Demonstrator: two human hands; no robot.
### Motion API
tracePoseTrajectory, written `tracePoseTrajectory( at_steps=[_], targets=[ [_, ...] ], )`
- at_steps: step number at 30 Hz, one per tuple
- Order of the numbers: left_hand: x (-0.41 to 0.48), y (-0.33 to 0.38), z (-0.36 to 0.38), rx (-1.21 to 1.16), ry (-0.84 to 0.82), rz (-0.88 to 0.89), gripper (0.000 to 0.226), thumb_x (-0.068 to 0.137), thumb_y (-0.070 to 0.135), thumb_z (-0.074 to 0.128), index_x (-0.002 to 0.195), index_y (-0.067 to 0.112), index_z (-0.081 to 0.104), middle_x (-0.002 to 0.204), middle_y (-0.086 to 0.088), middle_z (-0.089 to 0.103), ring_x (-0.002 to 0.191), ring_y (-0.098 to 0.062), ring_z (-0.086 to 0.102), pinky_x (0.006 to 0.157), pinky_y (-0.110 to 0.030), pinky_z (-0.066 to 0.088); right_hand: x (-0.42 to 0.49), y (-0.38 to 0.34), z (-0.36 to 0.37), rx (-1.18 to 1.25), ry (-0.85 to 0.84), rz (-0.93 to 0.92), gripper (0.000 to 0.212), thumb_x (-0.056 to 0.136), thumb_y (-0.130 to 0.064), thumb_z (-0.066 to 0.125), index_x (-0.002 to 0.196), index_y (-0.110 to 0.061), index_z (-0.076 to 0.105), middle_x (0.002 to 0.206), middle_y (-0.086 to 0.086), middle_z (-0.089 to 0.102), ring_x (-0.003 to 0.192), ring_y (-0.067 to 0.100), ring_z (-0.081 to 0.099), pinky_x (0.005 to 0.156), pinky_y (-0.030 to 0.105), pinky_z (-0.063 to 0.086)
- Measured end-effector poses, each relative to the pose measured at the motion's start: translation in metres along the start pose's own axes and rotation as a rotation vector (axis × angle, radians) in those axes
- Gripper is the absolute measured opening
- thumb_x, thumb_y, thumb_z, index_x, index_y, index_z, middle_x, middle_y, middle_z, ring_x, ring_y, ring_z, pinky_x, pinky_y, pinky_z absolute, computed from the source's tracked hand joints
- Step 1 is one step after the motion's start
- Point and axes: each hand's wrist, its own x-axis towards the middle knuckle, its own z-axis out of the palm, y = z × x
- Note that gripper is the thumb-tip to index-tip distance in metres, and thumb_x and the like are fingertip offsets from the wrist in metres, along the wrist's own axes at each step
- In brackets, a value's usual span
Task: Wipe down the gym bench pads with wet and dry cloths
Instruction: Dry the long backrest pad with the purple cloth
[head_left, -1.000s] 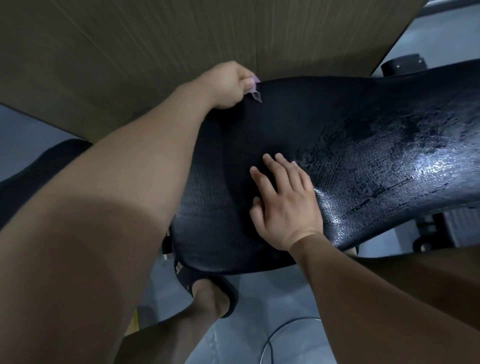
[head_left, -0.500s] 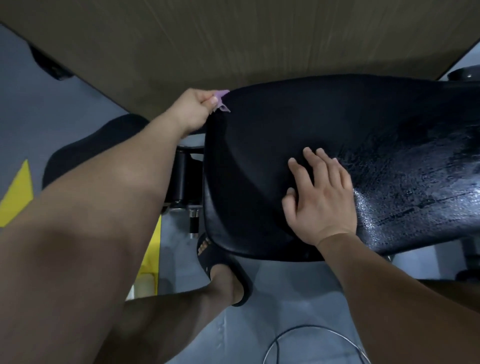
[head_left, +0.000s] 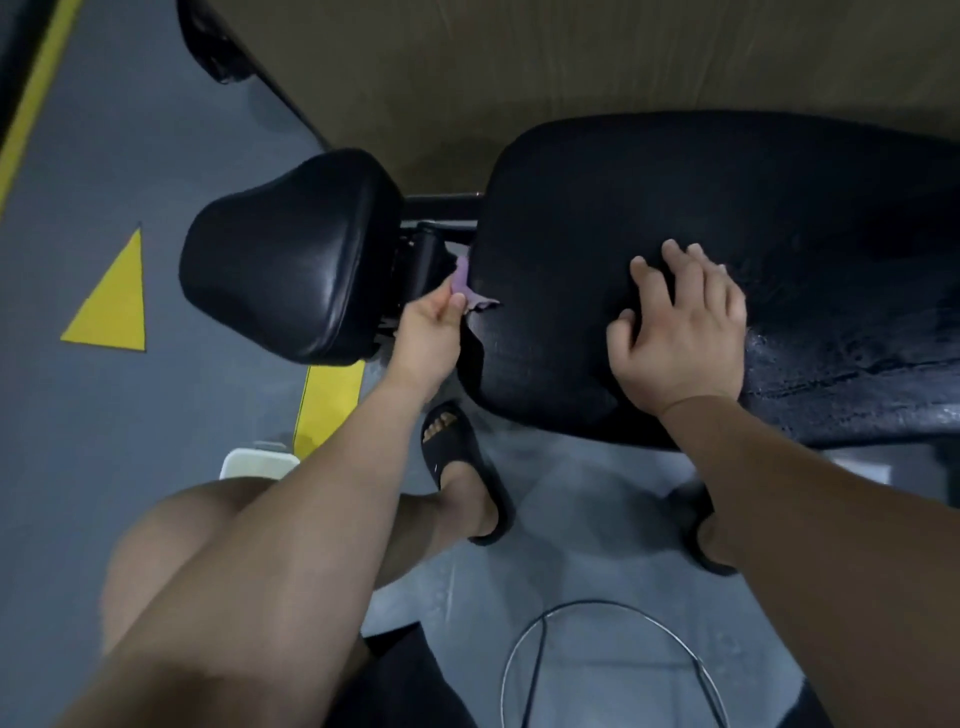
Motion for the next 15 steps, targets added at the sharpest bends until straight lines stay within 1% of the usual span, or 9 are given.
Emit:
tracePoseTrajectory(
  at_steps=[2, 4, 5, 7, 8, 10, 11, 13, 15],
  targets=[
    [-0.024, -0.009, 0.0, -0.038, 0.035, -0.023, 0.043, 0.107, 0.013, 0.047, 0.149, 0.022, 0.049, 0.129, 0.018, 0.062, 0.119, 0.009, 0.056, 0.115, -0.021, 0.034, -0.001, 0.0, -0.002, -0.004, -0.014, -0.004, 0.056, 0.091, -0.035, 0.044, 0.142, -0.014, 0.053, 0.154, 0.016, 0.043, 0.148, 0.034, 0.031, 0.123, 0.05, 0.02],
    [-0.049, -0.018, 0.002, -0.012, 0.062, -0.036, 0.043, 0.106, 0.013, 0.048, 0.148, 0.02, 0.05, 0.117, 0.024, 0.065, 0.111, 0.014, 0.056, 0.113, -0.018, 0.035, -0.002, 0.0, -0.004, -0.017, -0.038, -0.003, 0.056, 0.093, -0.037, 0.042, 0.144, -0.015, 0.051, 0.155, 0.015, 0.041, 0.149, 0.033, 0.028, 0.124, 0.05, 0.018],
    [-0.062, -0.022, 0.003, 0.026, 0.088, -0.045, 0.041, 0.106, 0.013, 0.048, 0.147, 0.02, 0.051, 0.101, 0.025, 0.067, 0.099, 0.015, 0.058, 0.105, -0.015, 0.039, -0.003, -0.001, -0.004, -0.025, -0.045, -0.004, 0.057, 0.093, -0.037, 0.042, 0.144, -0.015, 0.05, 0.156, 0.015, 0.04, 0.149, 0.033, 0.028, 0.124, 0.05, 0.018],
    [-0.086, -0.025, 0.009, 0.045, 0.137, -0.052, 0.04, 0.106, 0.019, 0.048, 0.145, 0.024, 0.054, 0.066, 0.014, 0.059, 0.064, 0.008, 0.055, 0.079, -0.021, 0.045, -0.003, -0.002, -0.005, -0.026, -0.052, -0.007, 0.057, 0.093, -0.037, 0.041, 0.144, -0.016, 0.05, 0.155, 0.016, 0.04, 0.149, 0.034, 0.028, 0.123, 0.051, 0.019],
    [-0.097, -0.026, 0.014, 0.051, 0.168, -0.052, 0.039, 0.106, 0.021, 0.049, 0.144, 0.028, 0.054, 0.061, 0.012, 0.054, 0.057, 0.005, 0.052, 0.072, -0.022, 0.043, -0.003, -0.002, -0.006, -0.02, -0.054, -0.007, 0.056, 0.092, -0.037, 0.041, 0.144, -0.016, 0.05, 0.156, 0.016, 0.04, 0.149, 0.034, 0.028, 0.123, 0.052, 0.019],
    [-0.118, -0.025, 0.029, 0.115, 0.257, -0.081, 0.036, 0.106, 0.022, 0.049, 0.14, 0.029, 0.057, 0.067, 0.015, 0.058, 0.061, 0.008, 0.058, 0.064, -0.016, 0.042, -0.004, -0.002, -0.007, -0.008, -0.048, -0.006, 0.056, 0.092, -0.037, 0.041, 0.143, -0.015, 0.051, 0.156, 0.016, 0.04, 0.149, 0.035, 0.028, 0.123, 0.051, 0.019],
    [-0.127, -0.024, 0.037, 0.174, 0.311, -0.097, 0.031, 0.106, 0.022, 0.049, 0.133, 0.022, 0.064, 0.071, 0.013, 0.062, 0.068, 0.004, 0.063, 0.063, -0.018, 0.041, -0.005, -0.002, -0.007, -0.003, -0.04, -0.004, 0.056, 0.092, -0.036, 0.041, 0.143, -0.015, 0.051, 0.155, 0.017, 0.041, 0.149, 0.035, 0.029, 0.123, 0.051, 0.019],
    [-0.138, -0.017, 0.05, 0.218, 0.377, -0.113, 0.024, 0.105, 0.026, 0.049, 0.11, 0.015, 0.069, 0.076, 0.005, 0.068, 0.078, -0.016, 0.068, 0.065, -0.027, 0.042, -0.005, -0.002, -0.007, 0.012, -0.027, -0.001, 0.056, 0.092, -0.036, 0.042, 0.142, -0.015, 0.053, 0.155, 0.017, 0.042, 0.148, 0.035, 0.03, 0.123, 0.052, 0.019],
    [-0.124, -0.017, 0.055, 0.107, 0.389, -0.168, 0.026, 0.103, 0.026, 0.049, 0.102, 0.011, 0.07, 0.077, 0.002, 0.072, 0.075, -0.015, 0.068, 0.069, -0.028, 0.046, -0.006, -0.002, -0.007, 0.026, -0.02, 0.002, 0.055, 0.092, -0.035, 0.042, 0.142, -0.015, 0.053, 0.155, 0.017, 0.042, 0.148, 0.035, 0.03, 0.123, 0.052, 0.019]
  ],
)
